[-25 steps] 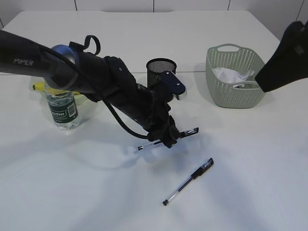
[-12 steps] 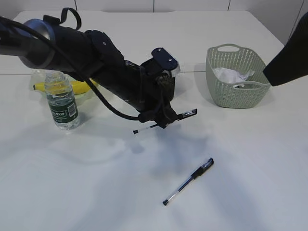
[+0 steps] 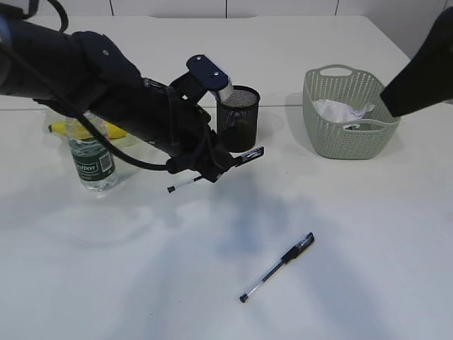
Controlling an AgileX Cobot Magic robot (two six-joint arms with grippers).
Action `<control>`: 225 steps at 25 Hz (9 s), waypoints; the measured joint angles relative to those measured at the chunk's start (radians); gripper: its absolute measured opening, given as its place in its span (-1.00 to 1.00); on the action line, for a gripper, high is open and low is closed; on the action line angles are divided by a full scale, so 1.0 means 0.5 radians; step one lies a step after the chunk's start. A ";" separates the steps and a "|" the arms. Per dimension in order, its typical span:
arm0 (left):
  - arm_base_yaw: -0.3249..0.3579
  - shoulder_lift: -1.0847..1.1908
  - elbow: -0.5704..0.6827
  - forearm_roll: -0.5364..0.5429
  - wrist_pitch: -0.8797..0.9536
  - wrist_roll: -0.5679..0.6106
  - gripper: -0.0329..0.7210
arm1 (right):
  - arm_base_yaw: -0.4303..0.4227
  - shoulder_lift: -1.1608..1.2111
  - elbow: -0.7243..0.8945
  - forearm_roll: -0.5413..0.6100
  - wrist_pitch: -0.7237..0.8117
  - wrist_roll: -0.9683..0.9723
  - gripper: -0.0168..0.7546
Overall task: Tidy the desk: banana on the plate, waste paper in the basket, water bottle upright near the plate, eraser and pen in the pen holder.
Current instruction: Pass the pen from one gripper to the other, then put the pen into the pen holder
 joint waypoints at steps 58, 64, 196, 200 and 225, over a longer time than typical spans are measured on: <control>0.000 -0.999 0.642 -1.811 -0.247 1.337 -0.86 | 0.012 0.154 1.029 3.048 -1.448 -2.397 -0.01; 0.000 -1.000 0.642 -1.811 -0.211 1.337 -0.86 | 0.012 0.272 0.890 3.048 -1.378 -2.421 -0.01; 0.000 -1.004 0.714 -1.833 -0.881 1.517 0.16 | 0.013 1.863 -0.796 3.060 -1.770 -3.527 -0.81; 0.000 -1.004 0.714 -1.833 -0.889 1.517 0.16 | 0.013 1.964 -0.909 3.064 -1.830 -3.529 -0.81; 0.000 -1.004 0.714 -1.833 -0.901 1.517 0.15 | 0.001 2.028 -0.937 3.070 -1.851 -3.532 -0.15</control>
